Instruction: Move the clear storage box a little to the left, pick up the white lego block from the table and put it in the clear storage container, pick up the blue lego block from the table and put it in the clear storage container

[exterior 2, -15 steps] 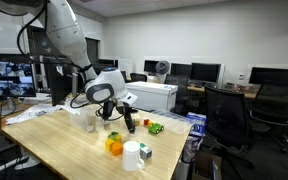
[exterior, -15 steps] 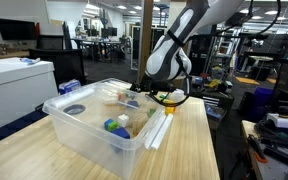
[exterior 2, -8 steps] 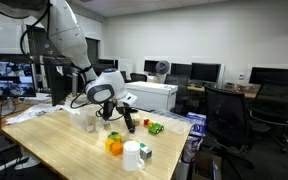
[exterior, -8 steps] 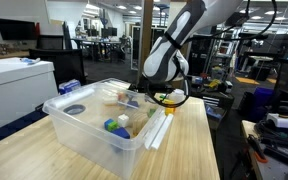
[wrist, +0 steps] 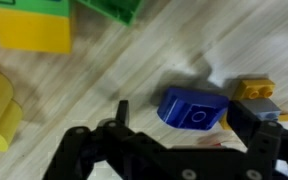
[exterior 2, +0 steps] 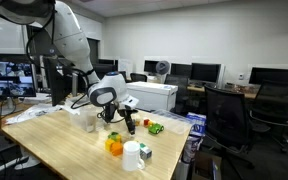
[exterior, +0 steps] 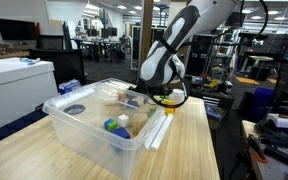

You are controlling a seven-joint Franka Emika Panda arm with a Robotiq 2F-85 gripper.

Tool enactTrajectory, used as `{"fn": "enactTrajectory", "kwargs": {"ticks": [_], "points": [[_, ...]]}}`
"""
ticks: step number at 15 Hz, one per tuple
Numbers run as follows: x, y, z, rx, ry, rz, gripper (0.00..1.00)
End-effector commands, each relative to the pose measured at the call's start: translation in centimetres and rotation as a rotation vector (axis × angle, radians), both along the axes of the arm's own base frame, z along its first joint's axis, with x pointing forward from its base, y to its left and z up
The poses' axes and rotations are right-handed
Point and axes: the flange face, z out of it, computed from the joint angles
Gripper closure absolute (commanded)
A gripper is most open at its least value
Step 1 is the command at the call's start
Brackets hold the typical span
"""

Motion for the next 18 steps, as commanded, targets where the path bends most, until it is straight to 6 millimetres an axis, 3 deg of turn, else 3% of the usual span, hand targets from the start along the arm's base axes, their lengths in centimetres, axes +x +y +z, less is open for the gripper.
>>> {"fn": "enactTrajectory", "kwargs": {"ticks": [1, 4, 5, 6, 7, 8, 12, 14, 18], "points": [[0.7, -0.1, -0.7, 0.000, 0.015, -0.011, 0.00], [0.9, 0.0, -0.5, -0.006, 0.003, -0.003, 0.00], [1.0, 0.0, -0.3, -0.007, -0.002, -0.001, 0.25], [1.0, 0.0, -0.1, -0.016, -0.010, 0.003, 0.26], [1.1, 0.0, 0.0, -0.019, -0.015, 0.006, 0.43], [1.1, 0.0, 0.2, -0.020, -0.017, 0.006, 0.51], [1.3, -0.2, 0.4, -0.022, -0.024, 0.004, 0.57], [1.2, 0.0, 1.6, -0.019, -0.040, 0.005, 0.62], [0.9, 0.7, 4.0, -0.019, -0.088, 0.016, 0.95]]}}
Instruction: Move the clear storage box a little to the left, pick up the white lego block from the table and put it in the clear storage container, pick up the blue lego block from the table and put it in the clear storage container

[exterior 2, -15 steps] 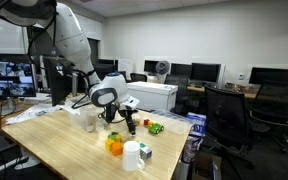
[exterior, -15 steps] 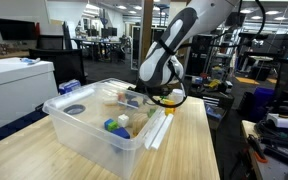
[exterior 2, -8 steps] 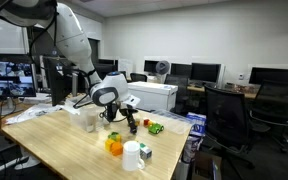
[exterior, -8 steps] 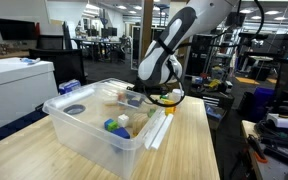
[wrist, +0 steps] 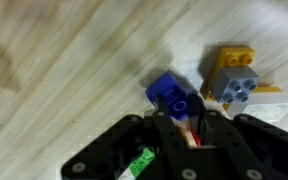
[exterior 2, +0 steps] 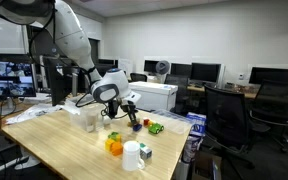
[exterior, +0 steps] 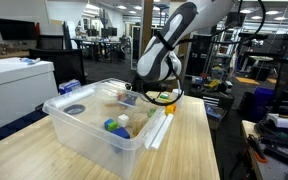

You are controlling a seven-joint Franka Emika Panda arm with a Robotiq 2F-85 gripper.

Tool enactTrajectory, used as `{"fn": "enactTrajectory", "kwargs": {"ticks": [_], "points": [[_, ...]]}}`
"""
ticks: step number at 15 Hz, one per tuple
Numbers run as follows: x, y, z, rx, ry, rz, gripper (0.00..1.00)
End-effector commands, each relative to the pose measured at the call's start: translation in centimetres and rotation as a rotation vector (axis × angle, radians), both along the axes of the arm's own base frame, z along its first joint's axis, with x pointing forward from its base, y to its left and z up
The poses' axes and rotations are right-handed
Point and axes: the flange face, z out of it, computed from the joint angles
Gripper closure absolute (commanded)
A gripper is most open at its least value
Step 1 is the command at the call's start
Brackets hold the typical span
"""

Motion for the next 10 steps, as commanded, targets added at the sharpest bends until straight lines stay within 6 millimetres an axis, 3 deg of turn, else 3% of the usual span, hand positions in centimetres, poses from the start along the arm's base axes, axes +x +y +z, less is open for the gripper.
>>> {"fn": "enactTrajectory", "kwargs": {"ticks": [1, 2, 3, 4, 10], "points": [[-1.0, 0.8, 2.4, -0.003, -0.039, 0.010, 0.98], [-1.1, 0.9, 2.8, -0.003, -0.047, 0.004, 1.00], [-0.2, 0.8, 2.2, -0.004, -0.039, 0.005, 0.74], [-0.2, 0.6, 2.2, -0.003, -0.037, 0.004, 0.72], [-1.2, -1.5, 1.7, -0.019, -0.005, -0.020, 0.29]]}}
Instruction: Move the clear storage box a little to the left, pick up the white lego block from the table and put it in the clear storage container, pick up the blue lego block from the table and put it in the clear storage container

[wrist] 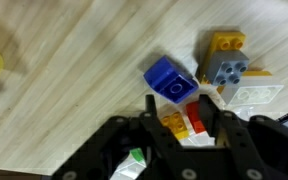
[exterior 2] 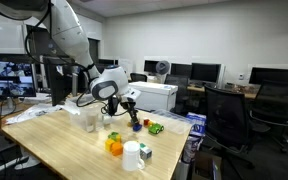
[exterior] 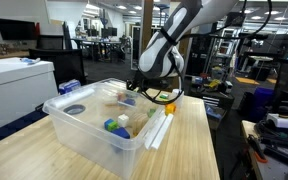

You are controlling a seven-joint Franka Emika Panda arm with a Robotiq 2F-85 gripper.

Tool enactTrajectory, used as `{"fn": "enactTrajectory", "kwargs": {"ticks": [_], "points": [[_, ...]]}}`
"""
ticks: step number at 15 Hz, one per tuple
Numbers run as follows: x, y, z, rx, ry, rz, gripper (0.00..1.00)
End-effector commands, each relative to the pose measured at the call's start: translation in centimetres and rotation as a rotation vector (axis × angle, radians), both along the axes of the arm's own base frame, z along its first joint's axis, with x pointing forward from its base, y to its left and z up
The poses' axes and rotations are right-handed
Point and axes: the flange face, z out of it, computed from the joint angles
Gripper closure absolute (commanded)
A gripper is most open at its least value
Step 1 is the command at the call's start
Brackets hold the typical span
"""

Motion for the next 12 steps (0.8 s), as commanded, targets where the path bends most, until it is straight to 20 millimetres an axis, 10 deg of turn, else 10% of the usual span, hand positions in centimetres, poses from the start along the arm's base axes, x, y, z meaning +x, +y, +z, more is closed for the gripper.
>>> {"fn": "enactTrajectory", "kwargs": {"ticks": [1, 4, 6, 12], "points": [[-0.9, -1.8, -0.2, -0.024, 0.029, -0.020, 0.22], [-1.4, -2.6, -0.1, -0.045, 0.029, -0.018, 0.02], [-0.8, -2.8, -0.2, -0.031, 0.018, -0.035, 0.12], [0.1, -0.6, -1.3, -0.002, 0.017, -0.004, 0.00]]}}
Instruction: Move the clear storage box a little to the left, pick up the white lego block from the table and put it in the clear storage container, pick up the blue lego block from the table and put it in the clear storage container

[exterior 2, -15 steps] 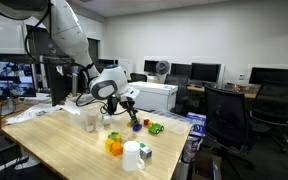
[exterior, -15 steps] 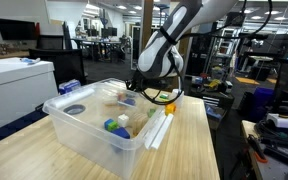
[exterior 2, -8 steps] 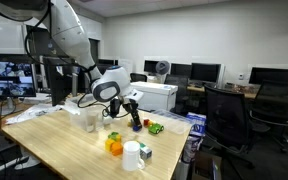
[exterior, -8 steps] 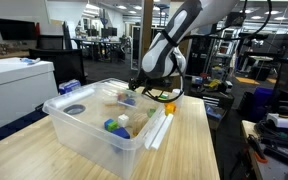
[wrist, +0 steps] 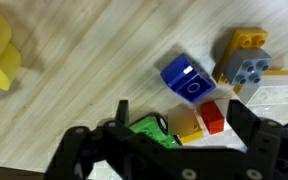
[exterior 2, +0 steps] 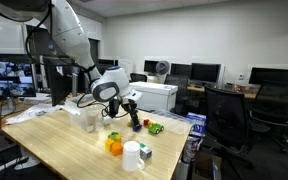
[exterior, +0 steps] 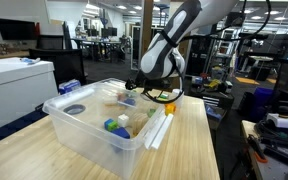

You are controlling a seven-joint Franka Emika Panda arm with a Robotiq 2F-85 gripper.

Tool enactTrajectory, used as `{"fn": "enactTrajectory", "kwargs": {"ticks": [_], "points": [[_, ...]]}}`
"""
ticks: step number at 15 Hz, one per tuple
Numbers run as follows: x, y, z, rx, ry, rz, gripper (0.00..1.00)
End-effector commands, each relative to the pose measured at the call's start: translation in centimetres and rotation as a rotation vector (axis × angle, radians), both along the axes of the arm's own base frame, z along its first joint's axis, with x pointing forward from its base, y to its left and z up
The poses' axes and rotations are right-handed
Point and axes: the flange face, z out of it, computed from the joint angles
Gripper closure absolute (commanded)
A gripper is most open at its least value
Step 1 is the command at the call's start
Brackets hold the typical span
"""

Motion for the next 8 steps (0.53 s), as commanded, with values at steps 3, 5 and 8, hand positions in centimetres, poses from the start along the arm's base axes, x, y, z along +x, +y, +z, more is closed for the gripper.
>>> {"fn": "enactTrajectory", "kwargs": {"ticks": [3, 5, 8], "points": [[1.3, 0.4, -1.5, 0.012, 0.003, 0.001, 0.00], [1.9, 0.3, -2.1, 0.021, 0.022, -0.001, 0.00], [2.7, 0.3, -1.8, 0.055, 0.072, -0.023, 0.00]]}}
